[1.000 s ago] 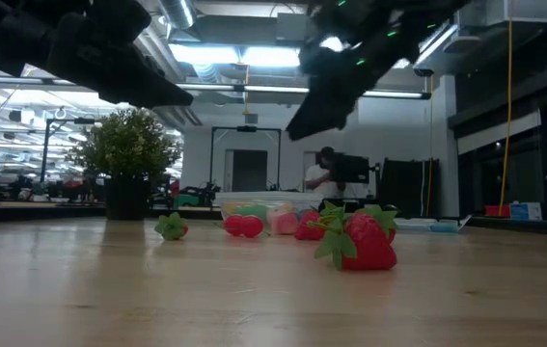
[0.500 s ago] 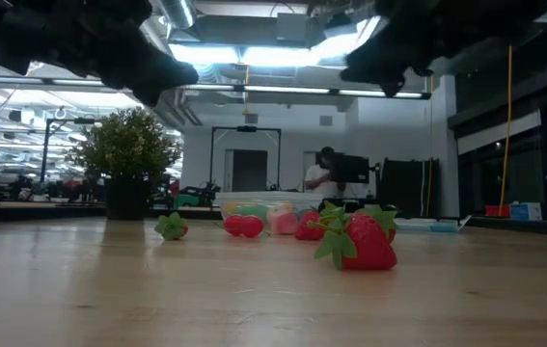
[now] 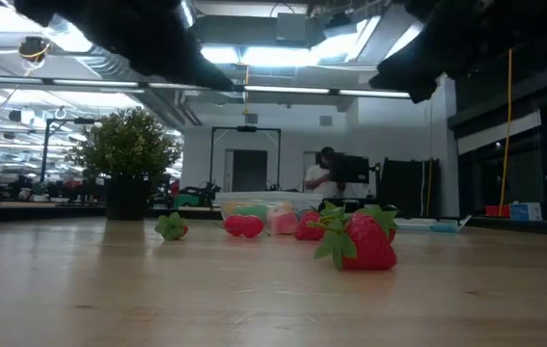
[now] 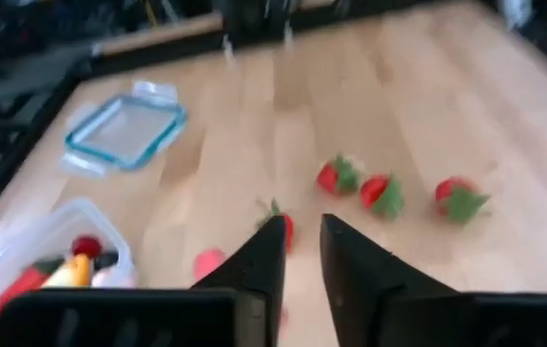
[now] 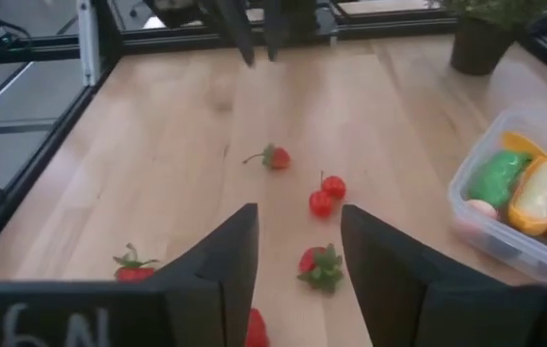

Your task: Pick and placing Produce into tupperware

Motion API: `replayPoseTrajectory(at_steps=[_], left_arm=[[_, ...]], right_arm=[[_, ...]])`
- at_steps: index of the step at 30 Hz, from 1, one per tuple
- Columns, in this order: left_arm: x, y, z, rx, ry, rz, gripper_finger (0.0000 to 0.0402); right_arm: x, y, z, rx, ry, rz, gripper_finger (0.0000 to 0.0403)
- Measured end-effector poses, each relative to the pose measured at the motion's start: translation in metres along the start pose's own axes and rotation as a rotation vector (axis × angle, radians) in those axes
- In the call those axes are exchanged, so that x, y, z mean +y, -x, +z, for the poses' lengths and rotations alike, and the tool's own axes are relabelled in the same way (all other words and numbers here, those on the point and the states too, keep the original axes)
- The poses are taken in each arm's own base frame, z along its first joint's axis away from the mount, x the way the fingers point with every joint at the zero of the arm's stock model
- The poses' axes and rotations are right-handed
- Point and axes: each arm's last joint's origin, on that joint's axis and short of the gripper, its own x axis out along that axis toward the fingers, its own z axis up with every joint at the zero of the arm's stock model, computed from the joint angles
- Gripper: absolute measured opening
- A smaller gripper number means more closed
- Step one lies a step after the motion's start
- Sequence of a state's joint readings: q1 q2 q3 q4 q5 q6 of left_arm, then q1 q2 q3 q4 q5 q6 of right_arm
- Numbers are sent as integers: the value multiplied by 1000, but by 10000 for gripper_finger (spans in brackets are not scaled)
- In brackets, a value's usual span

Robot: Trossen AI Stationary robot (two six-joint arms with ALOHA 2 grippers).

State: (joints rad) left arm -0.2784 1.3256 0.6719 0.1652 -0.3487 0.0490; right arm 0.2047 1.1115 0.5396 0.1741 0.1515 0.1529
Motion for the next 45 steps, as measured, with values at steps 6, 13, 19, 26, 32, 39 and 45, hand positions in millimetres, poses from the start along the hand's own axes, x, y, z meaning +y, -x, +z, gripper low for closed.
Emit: replayPoseTrajectory(at_steps=[6,13,19,26,32,39,45], left_arm=[[-22,-28,17,107,-44,-28,130],[-29,-34,29,191,-169,-22,180],[-35,-28,33,204,-169,-55,188],[-36,-23,26,343,-161,-106,188],[-33,-20,20,424,-274,-125,188],[-36,-24,7,509,-486,-206,181],[-44,-40,-15,613,-671,-279,160]], right_arm=[[4,10,2,-4,20,-16,152],[13,28,8,-46,-2,26,152],[24,34,7,-50,-40,86,152],[33,36,5,-45,-50,125,152],[33,36,7,-62,-56,122,152],[33,36,7,-68,-58,123,152],[33,36,8,-69,-59,123,152]])
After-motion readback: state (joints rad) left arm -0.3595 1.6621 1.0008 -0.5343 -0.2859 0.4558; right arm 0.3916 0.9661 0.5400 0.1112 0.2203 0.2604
